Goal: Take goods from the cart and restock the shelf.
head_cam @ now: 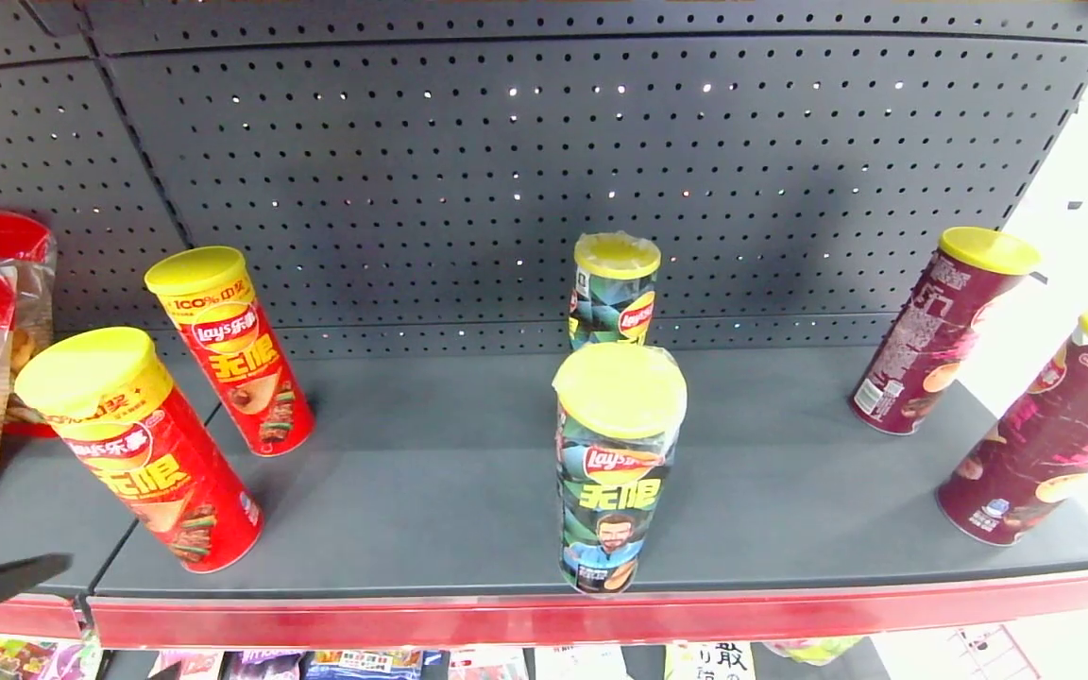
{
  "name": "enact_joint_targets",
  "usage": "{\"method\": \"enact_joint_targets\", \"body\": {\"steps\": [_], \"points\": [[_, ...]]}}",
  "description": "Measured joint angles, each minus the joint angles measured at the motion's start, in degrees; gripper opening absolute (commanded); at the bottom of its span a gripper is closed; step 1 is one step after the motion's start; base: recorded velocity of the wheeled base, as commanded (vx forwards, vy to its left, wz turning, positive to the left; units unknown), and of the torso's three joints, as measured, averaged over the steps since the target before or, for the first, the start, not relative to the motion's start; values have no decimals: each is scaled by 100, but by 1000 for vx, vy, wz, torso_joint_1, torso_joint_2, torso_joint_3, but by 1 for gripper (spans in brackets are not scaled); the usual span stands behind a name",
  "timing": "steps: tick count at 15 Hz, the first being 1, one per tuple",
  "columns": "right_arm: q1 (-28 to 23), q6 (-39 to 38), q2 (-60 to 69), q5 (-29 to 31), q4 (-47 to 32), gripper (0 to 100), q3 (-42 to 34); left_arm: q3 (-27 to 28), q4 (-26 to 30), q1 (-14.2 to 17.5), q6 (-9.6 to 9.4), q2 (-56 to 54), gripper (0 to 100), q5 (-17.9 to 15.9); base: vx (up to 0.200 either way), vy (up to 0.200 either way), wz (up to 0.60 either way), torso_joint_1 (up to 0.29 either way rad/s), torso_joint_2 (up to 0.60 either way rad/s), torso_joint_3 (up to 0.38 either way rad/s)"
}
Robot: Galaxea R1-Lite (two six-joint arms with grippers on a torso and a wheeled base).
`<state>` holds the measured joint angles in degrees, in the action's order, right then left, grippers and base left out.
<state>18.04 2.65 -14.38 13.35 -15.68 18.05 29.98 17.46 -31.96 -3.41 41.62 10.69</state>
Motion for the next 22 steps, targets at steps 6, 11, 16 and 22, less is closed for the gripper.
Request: {"method": "enact_joint_targets", "body": {"steps": [6, 11, 16, 22], "points": [[-1207, -27, 722, -449, -435, 100, -610, -462, 2119, 2689, 986, -2826, 100, 236, 0, 0, 0, 0, 0, 0], [-1262, -106, 883, -1240, 1475, 100, -1398, -1126, 1259, 3344, 1033, -3810, 100, -128, 0, 0, 0, 0, 0, 0], [-1262, -213, 896, -1246, 1563, 100, -1783, -2569, -1468, 3232, 252, -4133, 100, -1459, 0, 0, 0, 0, 0, 0], [-1262, -238, 901, -1231, 1563, 100, -1805, -2982, -1743, 3226, 363, -4172, 100, -1408, 0, 0, 0, 0, 0, 0]]}}
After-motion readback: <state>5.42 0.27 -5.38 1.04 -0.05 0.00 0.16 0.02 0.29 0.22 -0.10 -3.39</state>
